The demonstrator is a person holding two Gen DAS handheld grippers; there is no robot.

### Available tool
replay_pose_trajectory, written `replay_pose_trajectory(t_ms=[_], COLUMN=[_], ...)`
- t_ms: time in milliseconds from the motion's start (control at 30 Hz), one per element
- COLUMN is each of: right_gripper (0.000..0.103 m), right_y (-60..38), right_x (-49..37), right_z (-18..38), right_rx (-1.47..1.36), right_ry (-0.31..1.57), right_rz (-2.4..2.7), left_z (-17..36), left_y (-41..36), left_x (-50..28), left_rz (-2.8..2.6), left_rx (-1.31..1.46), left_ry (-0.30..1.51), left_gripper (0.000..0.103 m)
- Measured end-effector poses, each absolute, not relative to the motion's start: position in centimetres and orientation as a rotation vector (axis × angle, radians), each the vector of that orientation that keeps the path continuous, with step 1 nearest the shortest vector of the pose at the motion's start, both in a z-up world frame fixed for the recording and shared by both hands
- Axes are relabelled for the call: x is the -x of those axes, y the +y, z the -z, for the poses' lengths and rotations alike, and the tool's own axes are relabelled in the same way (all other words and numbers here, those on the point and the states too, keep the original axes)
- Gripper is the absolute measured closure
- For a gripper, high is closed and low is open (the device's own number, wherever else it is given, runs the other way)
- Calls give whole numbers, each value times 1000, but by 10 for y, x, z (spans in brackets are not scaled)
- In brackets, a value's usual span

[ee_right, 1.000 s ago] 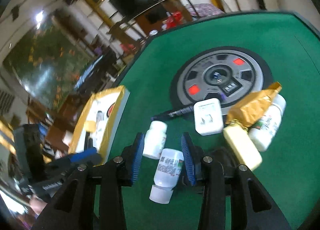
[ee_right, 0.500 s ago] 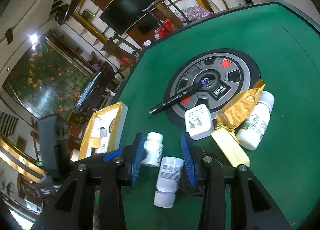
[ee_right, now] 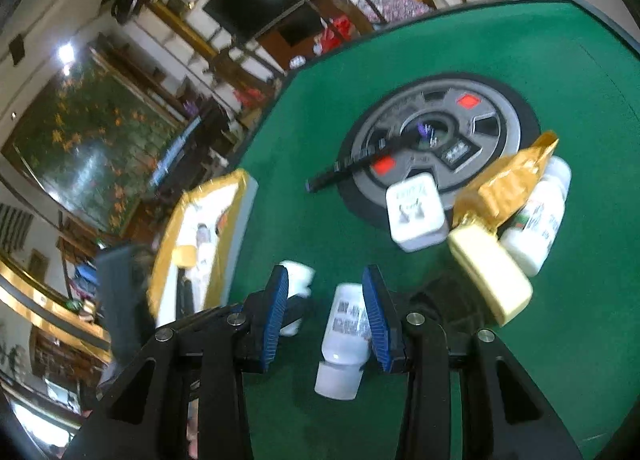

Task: Organize rigid objects
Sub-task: 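Grasp the large red-label pill bottle with the left gripper while the right grasps a small white bottle, then lift both held bottles and carry them toward the white tray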

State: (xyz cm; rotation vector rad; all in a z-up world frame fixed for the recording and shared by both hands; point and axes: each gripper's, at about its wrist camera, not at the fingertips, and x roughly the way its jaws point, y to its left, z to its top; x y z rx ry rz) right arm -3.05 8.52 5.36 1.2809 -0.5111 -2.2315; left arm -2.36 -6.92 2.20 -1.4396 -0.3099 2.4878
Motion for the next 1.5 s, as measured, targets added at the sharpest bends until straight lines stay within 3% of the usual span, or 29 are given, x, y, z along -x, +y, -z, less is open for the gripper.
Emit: replay_pose_trajectory(t_ms=[467,700,1000,1500], right_gripper=[68,71,70,72], right_y=[68,34,28,46], right_x=[25,8,2,5], right_z=[-36,-29,-32,-45], right_rx=[-1382,-1373,-1352,-1276], right_ry=[-367,-61,104,-84], right_rz=[2276,2335,2308,2341], left_z=[-18,-18,-18,-17], left_y=[-70,-64,-50,-63], left_x=[3,2,-1,-1], left_rz=[-2552,-2572,-2608,-2577], left_rx=[1357,1335,1334,1307], left_ry=[-277,-240,-84,-219], left_gripper=[70,70,67,70])
